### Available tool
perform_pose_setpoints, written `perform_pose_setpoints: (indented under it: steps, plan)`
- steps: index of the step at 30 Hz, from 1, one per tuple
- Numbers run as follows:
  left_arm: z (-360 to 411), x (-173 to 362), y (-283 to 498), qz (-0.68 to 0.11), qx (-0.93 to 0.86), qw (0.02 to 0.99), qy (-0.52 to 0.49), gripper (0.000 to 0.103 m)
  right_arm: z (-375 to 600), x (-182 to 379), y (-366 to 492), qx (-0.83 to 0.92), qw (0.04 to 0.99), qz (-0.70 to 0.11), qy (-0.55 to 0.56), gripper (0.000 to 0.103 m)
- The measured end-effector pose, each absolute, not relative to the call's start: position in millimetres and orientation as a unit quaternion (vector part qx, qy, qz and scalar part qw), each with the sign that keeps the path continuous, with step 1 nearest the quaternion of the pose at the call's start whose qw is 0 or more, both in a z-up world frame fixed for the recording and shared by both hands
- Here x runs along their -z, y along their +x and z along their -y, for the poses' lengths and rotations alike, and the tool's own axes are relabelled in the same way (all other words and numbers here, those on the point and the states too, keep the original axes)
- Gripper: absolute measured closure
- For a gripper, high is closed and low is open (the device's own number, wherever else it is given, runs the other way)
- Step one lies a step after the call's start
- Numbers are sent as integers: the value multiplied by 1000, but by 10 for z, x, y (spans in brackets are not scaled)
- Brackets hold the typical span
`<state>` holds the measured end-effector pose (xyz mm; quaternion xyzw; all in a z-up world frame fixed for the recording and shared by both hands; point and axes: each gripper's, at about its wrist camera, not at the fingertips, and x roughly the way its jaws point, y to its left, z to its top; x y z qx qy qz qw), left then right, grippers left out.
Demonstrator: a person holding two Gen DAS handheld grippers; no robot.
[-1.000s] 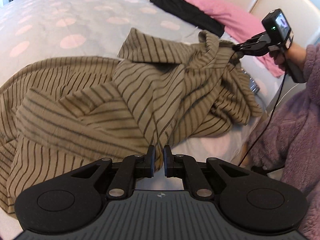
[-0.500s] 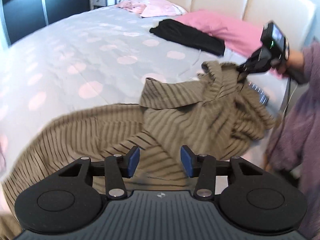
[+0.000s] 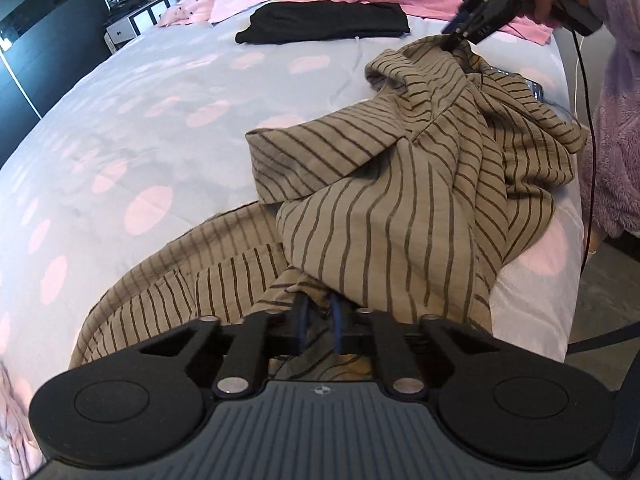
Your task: Fold clothes
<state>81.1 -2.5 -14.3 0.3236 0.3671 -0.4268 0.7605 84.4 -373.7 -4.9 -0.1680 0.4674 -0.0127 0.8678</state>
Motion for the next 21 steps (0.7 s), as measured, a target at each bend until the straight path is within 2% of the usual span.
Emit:
perform_pose_setpoints:
  steps: [3,11,13,15,21]
  plan:
    - [10,67,870,-375,414,774,298,99,3865,-7,917,0,881,-452,-140,62]
    - [-149,-119,1072,-383,375,805,252,102,4020,139,1180,-52,859,-509,-32,62]
    - [-207,-151,1106,-384,370,810,243,102,3989,180,1168,-60,849,-525,-22,68]
    - [-248,-182,1118,-383,366,814,239,102,3982,187,1140,-55,846,-529,-22,99]
    - [-382,-243,1083,-388,339,822,243,103,4004,172,1038,-25,846,-531,-34,101]
